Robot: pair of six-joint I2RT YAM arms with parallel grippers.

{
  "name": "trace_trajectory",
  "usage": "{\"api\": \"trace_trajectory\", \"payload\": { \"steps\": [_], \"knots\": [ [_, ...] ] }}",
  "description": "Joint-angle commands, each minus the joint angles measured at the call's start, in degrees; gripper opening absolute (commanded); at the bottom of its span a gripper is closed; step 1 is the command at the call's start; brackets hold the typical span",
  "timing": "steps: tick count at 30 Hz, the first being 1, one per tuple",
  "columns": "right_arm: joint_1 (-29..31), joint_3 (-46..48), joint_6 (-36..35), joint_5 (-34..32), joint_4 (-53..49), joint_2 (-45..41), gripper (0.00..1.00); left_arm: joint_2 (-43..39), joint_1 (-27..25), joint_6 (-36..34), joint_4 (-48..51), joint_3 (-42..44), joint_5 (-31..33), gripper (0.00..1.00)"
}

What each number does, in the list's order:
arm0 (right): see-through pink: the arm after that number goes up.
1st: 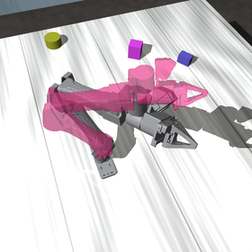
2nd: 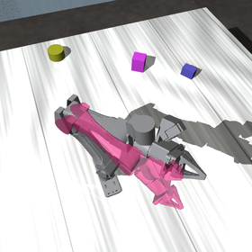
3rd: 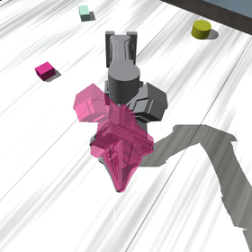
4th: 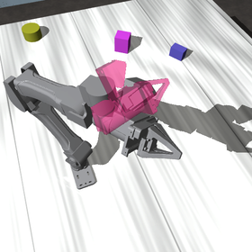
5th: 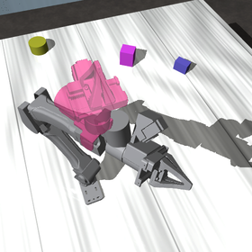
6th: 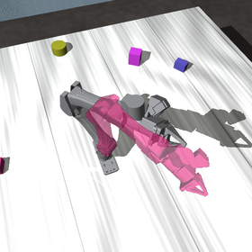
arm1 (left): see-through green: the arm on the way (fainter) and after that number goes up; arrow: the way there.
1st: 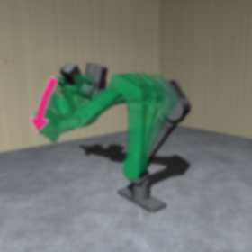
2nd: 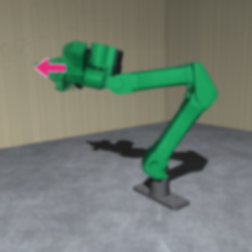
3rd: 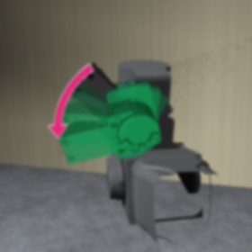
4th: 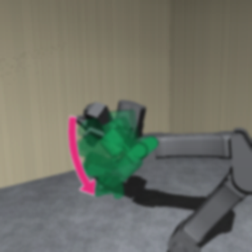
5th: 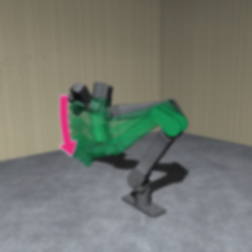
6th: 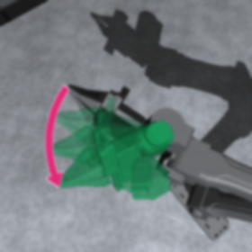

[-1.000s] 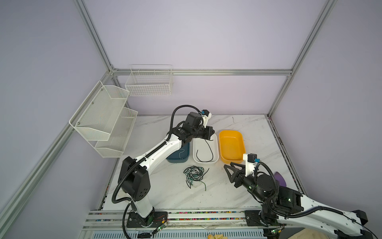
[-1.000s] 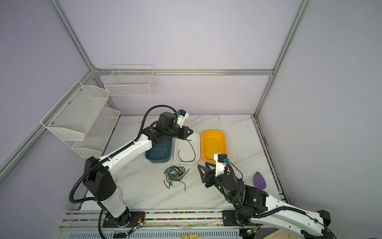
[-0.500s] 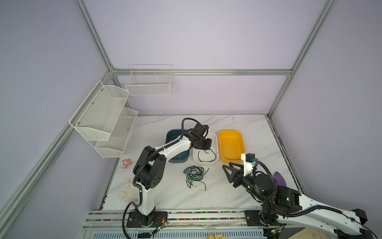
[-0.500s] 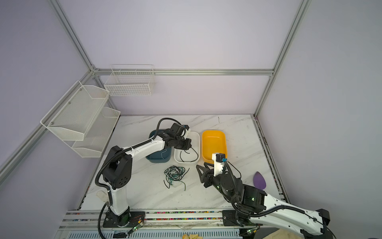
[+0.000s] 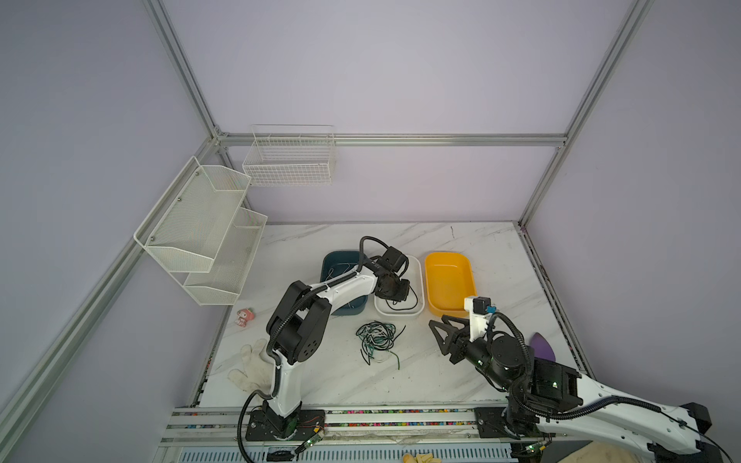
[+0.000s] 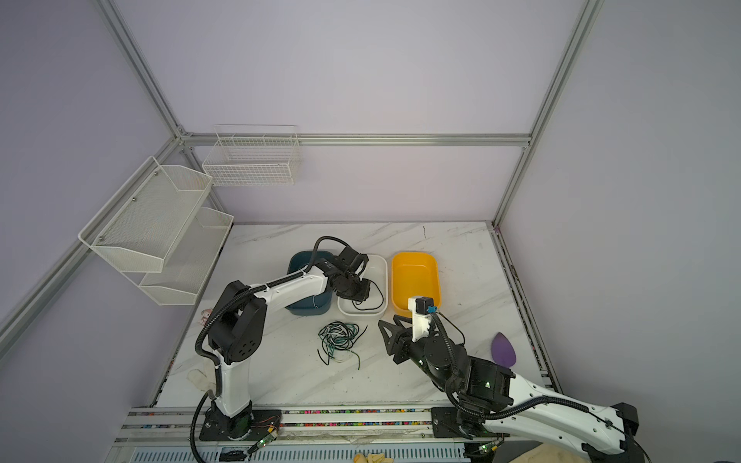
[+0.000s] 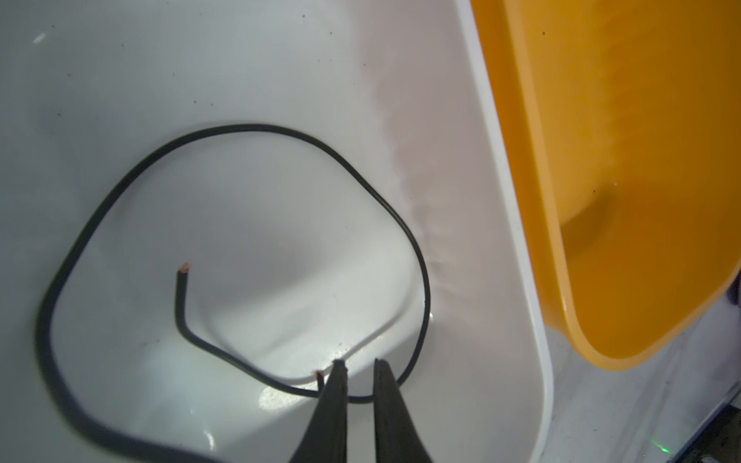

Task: Untangle the cables
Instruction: 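Open the left gripper to drop the black wire into the white tray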

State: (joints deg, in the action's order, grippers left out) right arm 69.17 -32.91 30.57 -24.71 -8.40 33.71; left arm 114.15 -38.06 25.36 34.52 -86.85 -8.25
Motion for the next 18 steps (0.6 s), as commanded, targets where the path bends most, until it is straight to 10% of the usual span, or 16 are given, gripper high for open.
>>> {"api": "trace_trajectory", "payload": {
  "steps": [1,18],
  "knots": [
    [0.27,-0.34,-0.23,-0.08,1.32,0.34,0.53,-0.92,-0.17,-1.71,1.7,-6.48,1.53,0.23],
    [0.27,0.03,0.15,1.0,2.36,2.1,0.53,-4.62,-0.15,-5.84,8.32,-16.65,5.98,0.65]
  ]
}}
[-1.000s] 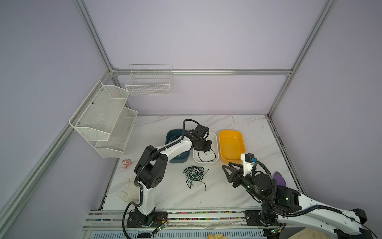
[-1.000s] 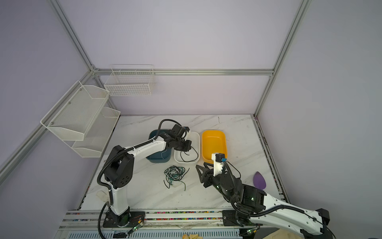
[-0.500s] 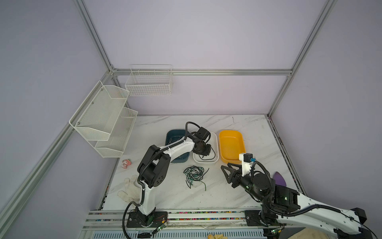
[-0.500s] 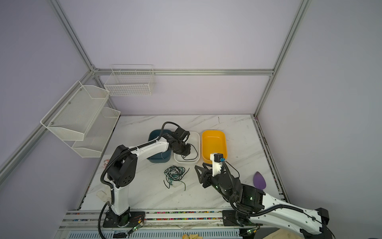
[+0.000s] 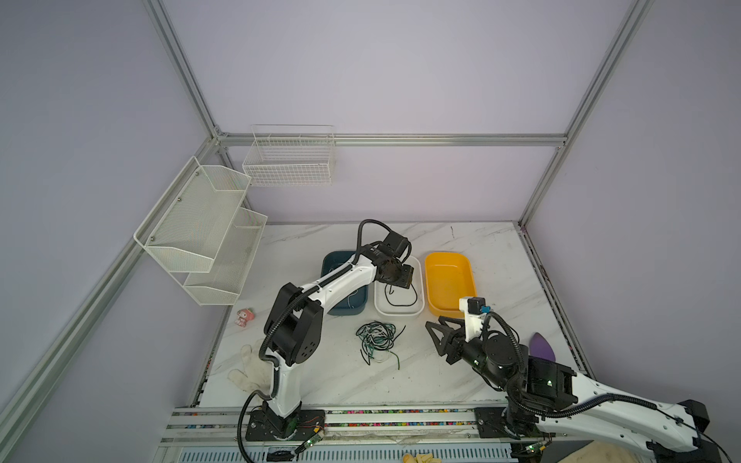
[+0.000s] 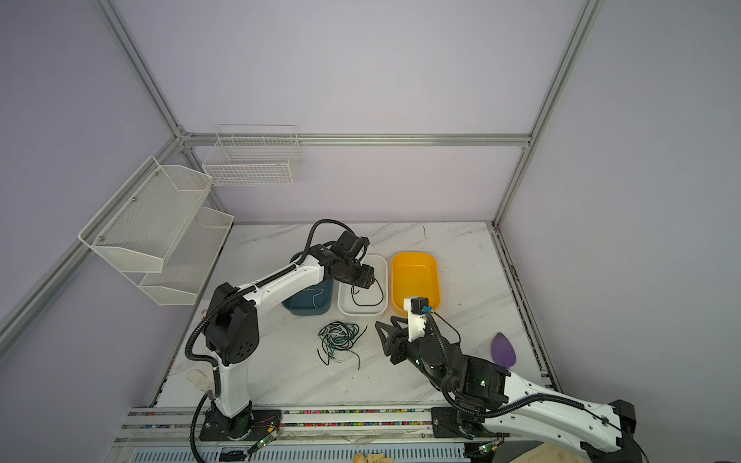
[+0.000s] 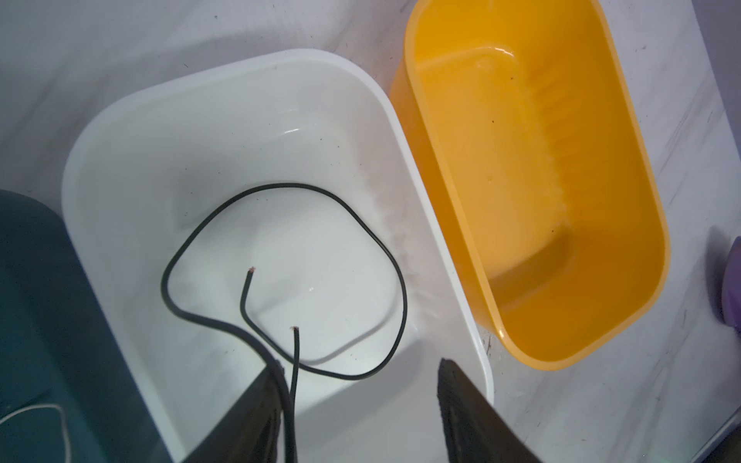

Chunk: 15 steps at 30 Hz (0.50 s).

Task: Untangle the cables
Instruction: 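Open the left gripper to drop the black wire into the white tray, then bring both grippers back down onto the wire bundle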

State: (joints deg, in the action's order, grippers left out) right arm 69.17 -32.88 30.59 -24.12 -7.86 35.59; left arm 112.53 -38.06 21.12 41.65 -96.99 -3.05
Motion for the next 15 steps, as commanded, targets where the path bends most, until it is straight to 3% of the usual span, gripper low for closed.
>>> {"api": "trace_trajectory", "payload": {
  "steps": [1,15],
  "knots": [
    [0.26,0.01,0.17,0.52,1.99,0.39,0.53,-2.93,-0.16,-1.61,1.45,-6.54,0.56,0.66],
    [0.25,0.24,0.26,1.74,3.82,2.93,0.54,-3.12,-0.52,-0.4,10.56,-12.88,5.71,0.75]
  ]
}}
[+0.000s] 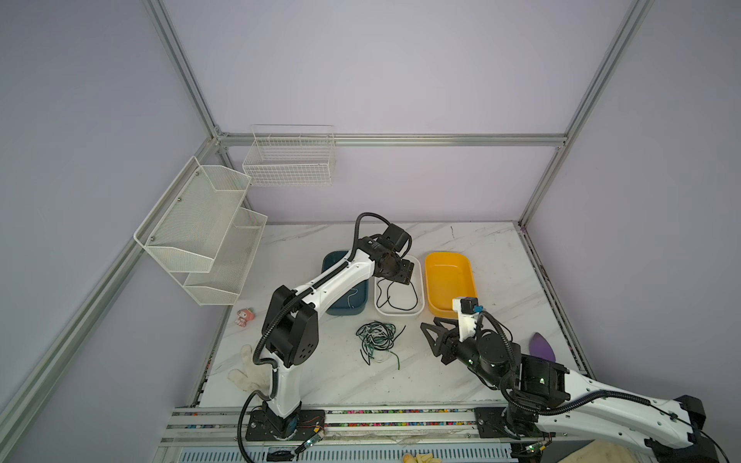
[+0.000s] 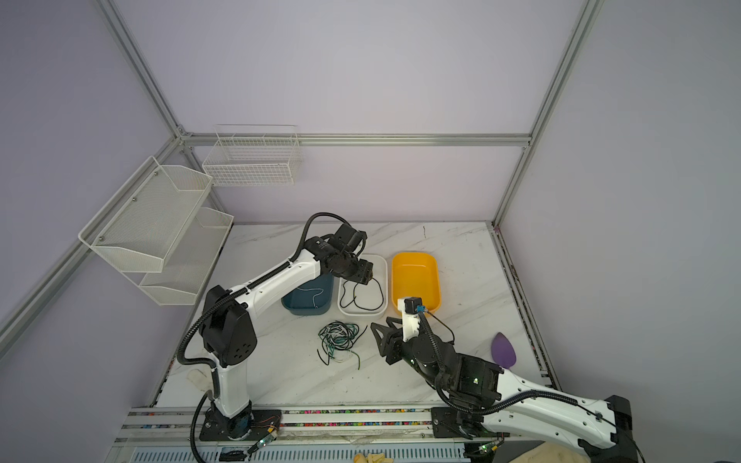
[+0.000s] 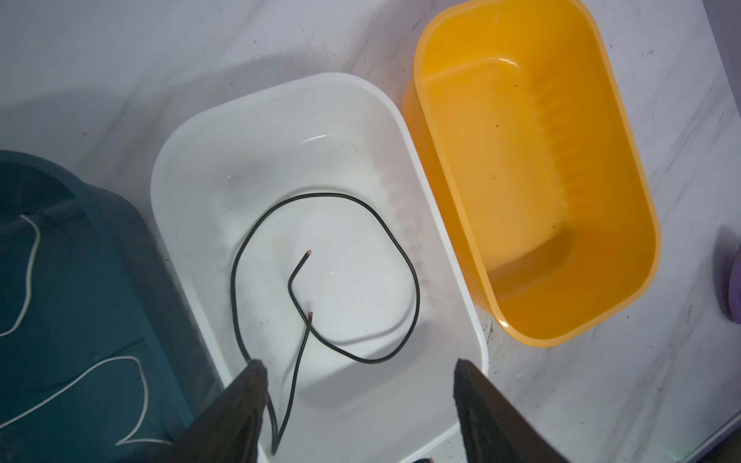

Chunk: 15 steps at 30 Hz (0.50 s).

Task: Untangle the cables
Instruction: 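Bring both grippers back down onto the wire bundle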

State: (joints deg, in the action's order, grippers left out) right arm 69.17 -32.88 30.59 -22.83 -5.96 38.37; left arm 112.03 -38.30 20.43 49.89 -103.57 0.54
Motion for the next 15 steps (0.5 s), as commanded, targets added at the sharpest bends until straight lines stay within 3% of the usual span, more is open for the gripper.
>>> {"api": "trace_trajectory", "payload": {
  "steps": [1,5,15],
  "knots": [
    [0.22,0.52,0.35,0.65,2.24,0.42,0.54,-3.69,-0.28,0.45,2.16,-5.87,2.19,0.76],
    [0.24,1.59,0.96,3.56,4.93,3.99,0.55,-10.88,-0.27,1.47,-0.13,-0.51,3.09,0.78],
    [0.21,1.23,1.12,9.14,13.53,20.27,0.55,-37.82,-0.19,8.8,-10.42,28.44,0.62,0.79]
  ]
}}
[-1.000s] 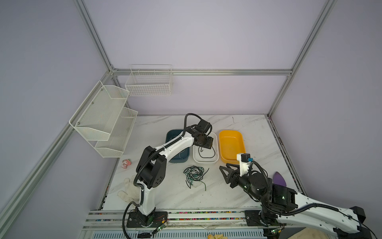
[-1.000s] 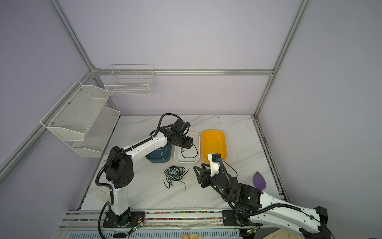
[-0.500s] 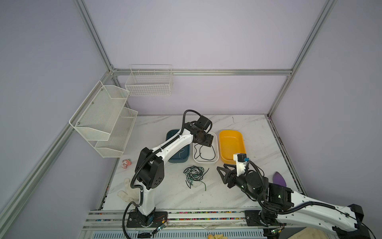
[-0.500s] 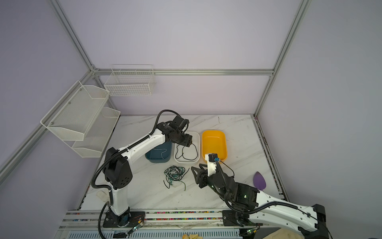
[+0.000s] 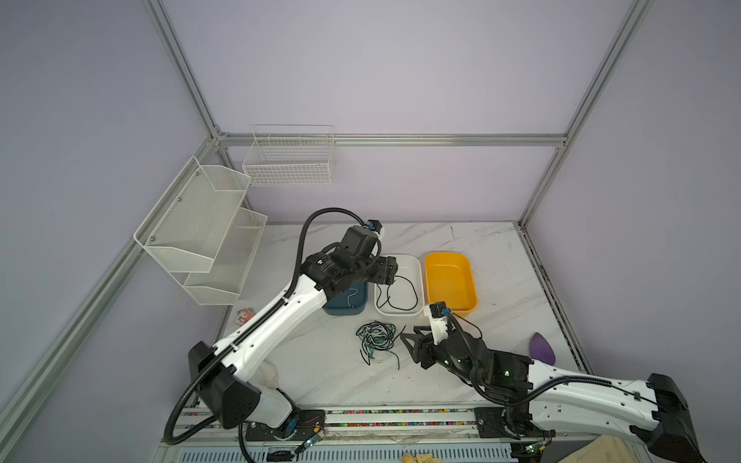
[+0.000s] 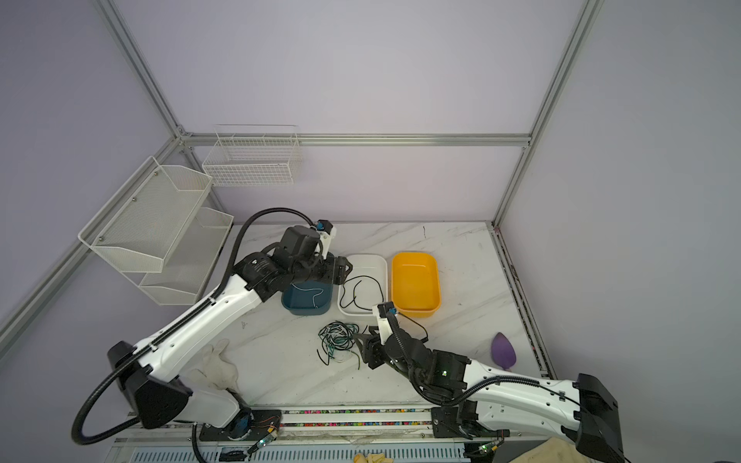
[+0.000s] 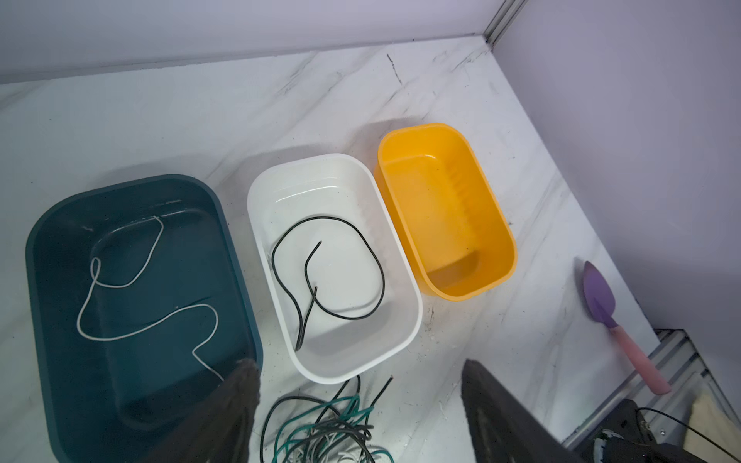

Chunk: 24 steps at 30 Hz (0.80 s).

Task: Untangle the cables
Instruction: 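Bring both grippers back down onto the wire bundle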

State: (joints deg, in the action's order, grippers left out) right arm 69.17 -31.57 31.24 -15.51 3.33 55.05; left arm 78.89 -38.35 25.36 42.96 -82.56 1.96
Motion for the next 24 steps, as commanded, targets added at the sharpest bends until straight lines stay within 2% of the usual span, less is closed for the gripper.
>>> {"api": "trace_trajectory", "payload": {
  "steps": [1,6,12,17,24],
  "knots": [
    [0.26,-0.47,0.57,2.14,4.84,5.22,0.55,-6.97,-0.15,4.69,-4.15,9.9,-1.39,0.79],
    [0.22,-3.81,1.25,4.0,6.85,13.91,0.55,-18.95,-0.2,9.57,-6.07,23.57,-1.35,0.79],
    [0.23,-6.34,3.63,5.67,9.13,20.37,0.54,-30.2,-0.22,14.85,-11.01,39.54,-2.0,0.8],
    [0.23,-7.78,5.1,3.15,7.15,23.32,0.53,-33.8,-0.18,17.26,-12.21,45.49,-3.49,0.8],
    [0.26,-8.18,6.1,-2.79,4.23,26.12,0.45,-34.16,-0.21,19.31,-14.13,50.82,-5.5,0.8]
  ]
}}
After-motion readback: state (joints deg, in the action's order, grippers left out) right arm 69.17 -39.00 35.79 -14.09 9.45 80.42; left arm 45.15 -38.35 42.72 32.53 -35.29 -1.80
